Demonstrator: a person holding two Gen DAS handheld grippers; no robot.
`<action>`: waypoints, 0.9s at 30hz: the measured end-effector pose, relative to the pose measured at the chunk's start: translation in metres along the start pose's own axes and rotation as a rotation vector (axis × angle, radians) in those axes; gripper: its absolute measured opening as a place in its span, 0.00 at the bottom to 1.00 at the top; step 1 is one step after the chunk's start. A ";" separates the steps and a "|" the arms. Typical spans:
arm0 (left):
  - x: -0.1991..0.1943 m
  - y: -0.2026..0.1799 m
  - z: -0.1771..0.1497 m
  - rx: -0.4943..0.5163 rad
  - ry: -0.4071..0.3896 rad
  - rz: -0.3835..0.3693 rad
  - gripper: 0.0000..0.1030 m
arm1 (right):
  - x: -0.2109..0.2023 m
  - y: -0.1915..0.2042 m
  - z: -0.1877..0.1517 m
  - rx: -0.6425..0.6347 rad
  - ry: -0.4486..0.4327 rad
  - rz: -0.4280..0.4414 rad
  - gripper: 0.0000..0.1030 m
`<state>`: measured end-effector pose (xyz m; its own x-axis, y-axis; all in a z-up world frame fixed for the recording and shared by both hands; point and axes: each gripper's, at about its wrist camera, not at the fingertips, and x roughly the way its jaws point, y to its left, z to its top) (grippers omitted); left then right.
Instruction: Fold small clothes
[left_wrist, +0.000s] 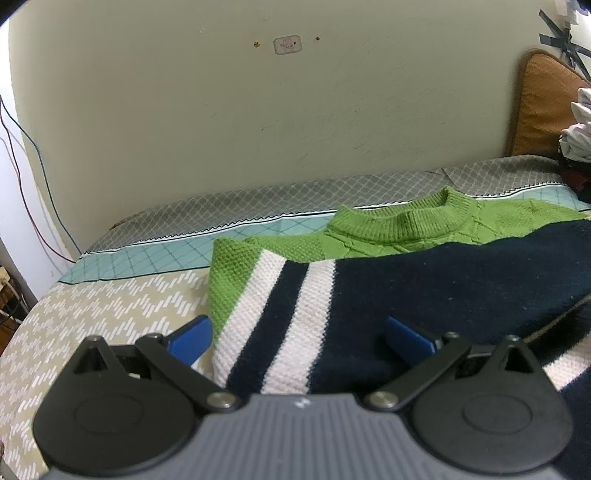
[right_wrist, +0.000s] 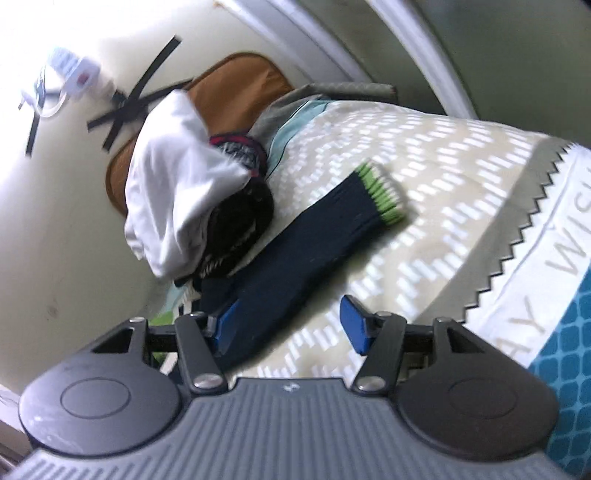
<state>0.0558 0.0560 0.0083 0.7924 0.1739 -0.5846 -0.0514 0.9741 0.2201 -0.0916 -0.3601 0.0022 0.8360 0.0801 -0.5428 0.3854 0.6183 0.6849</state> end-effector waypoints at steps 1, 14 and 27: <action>0.000 0.000 0.000 -0.002 0.000 0.001 1.00 | 0.003 0.002 0.001 0.008 -0.013 -0.008 0.60; -0.015 0.020 0.000 -0.105 -0.081 -0.048 1.00 | -0.035 0.087 0.035 -0.185 -0.402 0.027 0.08; -0.025 0.127 -0.007 -0.594 -0.141 -0.189 1.00 | 0.058 0.337 -0.146 -1.038 -0.178 0.337 0.08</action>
<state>0.0250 0.1761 0.0457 0.8912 0.0104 -0.4535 -0.1993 0.9070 -0.3709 0.0301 -0.0333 0.1300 0.9129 0.3058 -0.2702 -0.3180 0.9481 -0.0011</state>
